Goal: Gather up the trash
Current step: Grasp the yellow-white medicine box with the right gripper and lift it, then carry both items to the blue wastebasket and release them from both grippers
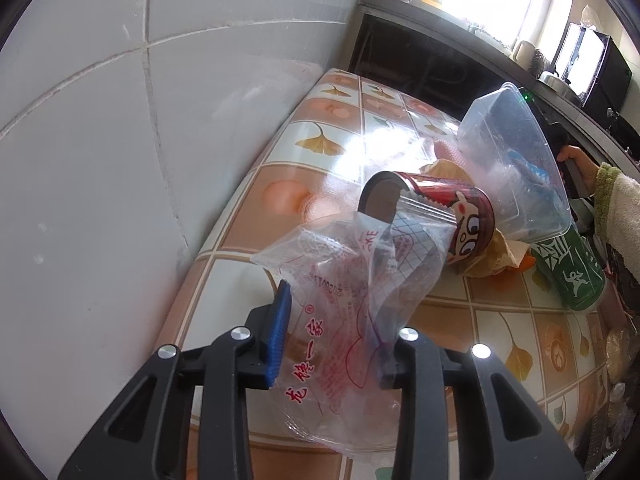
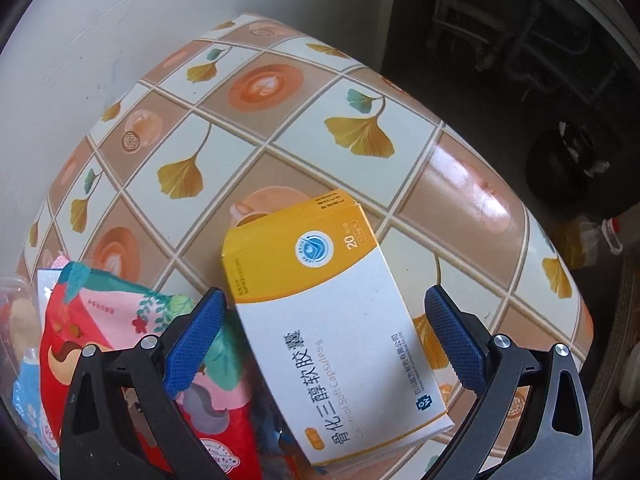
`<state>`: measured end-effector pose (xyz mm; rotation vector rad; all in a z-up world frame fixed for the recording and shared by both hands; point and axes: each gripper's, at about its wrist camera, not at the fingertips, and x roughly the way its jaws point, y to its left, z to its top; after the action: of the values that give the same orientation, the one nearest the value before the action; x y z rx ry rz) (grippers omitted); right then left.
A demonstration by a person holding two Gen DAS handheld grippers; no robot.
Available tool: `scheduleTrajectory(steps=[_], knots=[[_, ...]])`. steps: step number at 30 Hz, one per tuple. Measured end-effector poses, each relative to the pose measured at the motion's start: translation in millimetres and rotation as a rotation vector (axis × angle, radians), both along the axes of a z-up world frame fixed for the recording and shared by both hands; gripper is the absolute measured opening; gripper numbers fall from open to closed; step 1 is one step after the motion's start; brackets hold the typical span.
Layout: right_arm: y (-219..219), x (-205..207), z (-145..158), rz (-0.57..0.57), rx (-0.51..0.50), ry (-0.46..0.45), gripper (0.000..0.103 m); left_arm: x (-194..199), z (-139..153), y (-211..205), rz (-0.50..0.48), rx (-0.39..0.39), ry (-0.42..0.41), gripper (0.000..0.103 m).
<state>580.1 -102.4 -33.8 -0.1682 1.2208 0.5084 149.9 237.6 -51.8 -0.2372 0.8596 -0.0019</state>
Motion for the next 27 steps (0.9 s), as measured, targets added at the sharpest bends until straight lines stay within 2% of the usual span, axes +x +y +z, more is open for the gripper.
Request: scheduleTrajectory(steps=[1,3,7,10,15,17,20,24,27], knots=[[-2,2,-4,-0.013,0.002,0.014,0.094,-1,0,0,-0.002,-0.001,-0.005,0.032],[-3,7,-10,-0.032,0.0,0.027,0.078,-2,0,-1,-0.009,-0.004,-0.013,0.032],[-13,5,-5,-0.091,0.035,0.0,0.077,-3,2,1,0.0,-0.016,-0.025,0.031],[-24,0,8,-0.139,0.032,-0.053,0.077,-9,5,3,0.008,-0.02,-0.036,0.031],[-58,-26,62,-0.258,0.077,-0.202,0.077,-19,13,7,0.044,-0.005,-0.059,0.031],[-73,-49,89,-0.302,0.096,-0.273,0.077,-25,17,7,0.062,0.018,-0.07,0.031],[-90,-86,122,-0.354,0.125,-0.359,0.077,-30,23,9,0.076,0.004,-0.087,0.031],[-99,-152,150,-0.399,0.159,-0.432,0.077,-42,37,5,0.072,0.015,-0.136,0.031],[-101,-211,159,-0.424,0.175,-0.458,0.077,-54,51,-3,0.056,0.035,-0.191,0.031]])
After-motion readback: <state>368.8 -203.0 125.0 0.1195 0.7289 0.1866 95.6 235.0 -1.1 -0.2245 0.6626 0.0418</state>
